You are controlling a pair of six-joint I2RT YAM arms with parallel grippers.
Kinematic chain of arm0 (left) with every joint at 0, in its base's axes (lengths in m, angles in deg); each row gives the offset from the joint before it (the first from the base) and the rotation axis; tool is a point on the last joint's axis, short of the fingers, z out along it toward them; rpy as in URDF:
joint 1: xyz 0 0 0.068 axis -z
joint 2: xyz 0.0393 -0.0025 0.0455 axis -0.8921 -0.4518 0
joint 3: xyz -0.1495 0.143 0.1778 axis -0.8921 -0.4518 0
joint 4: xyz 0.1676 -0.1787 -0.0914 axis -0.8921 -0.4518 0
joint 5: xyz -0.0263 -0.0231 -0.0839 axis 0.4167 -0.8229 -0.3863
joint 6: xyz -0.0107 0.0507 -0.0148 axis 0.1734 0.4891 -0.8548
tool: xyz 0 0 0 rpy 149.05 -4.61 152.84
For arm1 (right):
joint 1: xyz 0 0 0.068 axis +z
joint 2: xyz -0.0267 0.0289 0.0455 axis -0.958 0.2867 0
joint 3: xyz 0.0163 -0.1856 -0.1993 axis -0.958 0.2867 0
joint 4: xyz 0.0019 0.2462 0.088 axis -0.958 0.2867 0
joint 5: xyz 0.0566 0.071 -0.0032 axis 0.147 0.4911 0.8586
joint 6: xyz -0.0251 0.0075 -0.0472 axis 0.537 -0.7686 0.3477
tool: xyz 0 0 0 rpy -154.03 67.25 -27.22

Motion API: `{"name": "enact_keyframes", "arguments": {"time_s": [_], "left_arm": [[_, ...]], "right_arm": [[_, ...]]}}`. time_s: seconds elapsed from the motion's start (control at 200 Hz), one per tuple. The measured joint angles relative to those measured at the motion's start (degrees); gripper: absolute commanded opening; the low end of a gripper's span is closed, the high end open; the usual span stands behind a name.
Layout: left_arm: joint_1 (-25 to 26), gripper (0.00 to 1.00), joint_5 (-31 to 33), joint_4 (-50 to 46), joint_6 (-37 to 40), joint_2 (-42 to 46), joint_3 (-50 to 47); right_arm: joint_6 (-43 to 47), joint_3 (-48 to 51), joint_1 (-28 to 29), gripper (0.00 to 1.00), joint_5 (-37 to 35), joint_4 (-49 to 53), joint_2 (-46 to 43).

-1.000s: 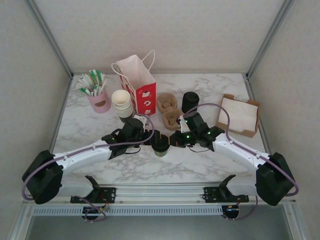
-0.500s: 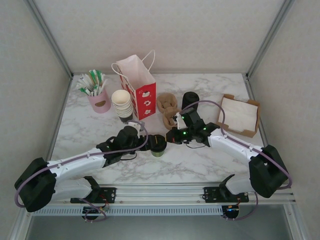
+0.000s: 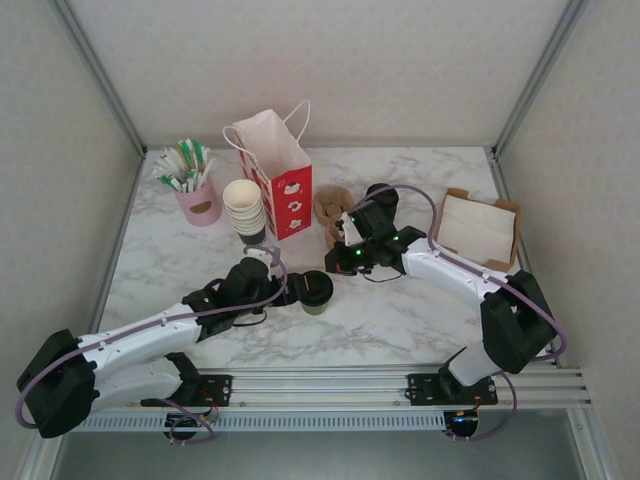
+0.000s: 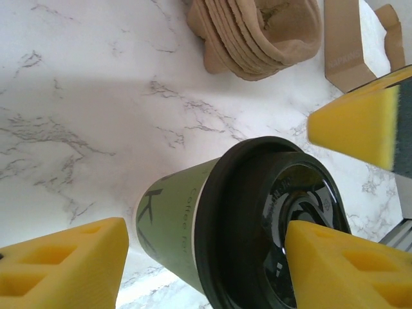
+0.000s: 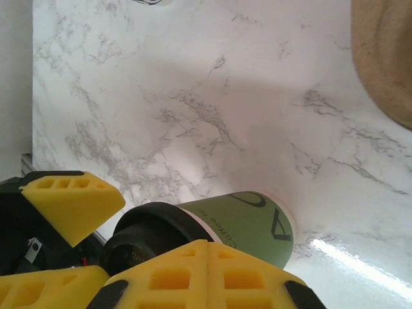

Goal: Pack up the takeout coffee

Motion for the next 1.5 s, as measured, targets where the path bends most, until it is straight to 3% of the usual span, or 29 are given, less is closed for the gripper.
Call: {"name": "enact_keyframes", "arguments": {"time_s": [0.25, 0.561, 1.016, 1.497], "left_arm": [[0.0, 0.67, 1.2, -1.6, -0.4, 1.1, 0.0], [0.0, 0.64, 0.5, -4.5, 0.0, 1.0, 1.8], [0.0, 0.60, -1.6, -4.7, 0.6, -1.6, 3.2], [0.0, 0.60, -1.7, -4.6, 0.5, -1.7, 3.1]], "right_arm": [[0.7, 0.3, 0.0, 0.03, -2.9, 3.6, -4.1], [-3.4, 10.2, 0.4, 0.02, 0.6, 2.7, -13.1], [-5.9, 11.6, 4.4, 0.01, 2.3, -0.3, -12.7], [-6.8, 11.5, 4.5, 0.00, 2.9, -3.3, -9.6]]}}
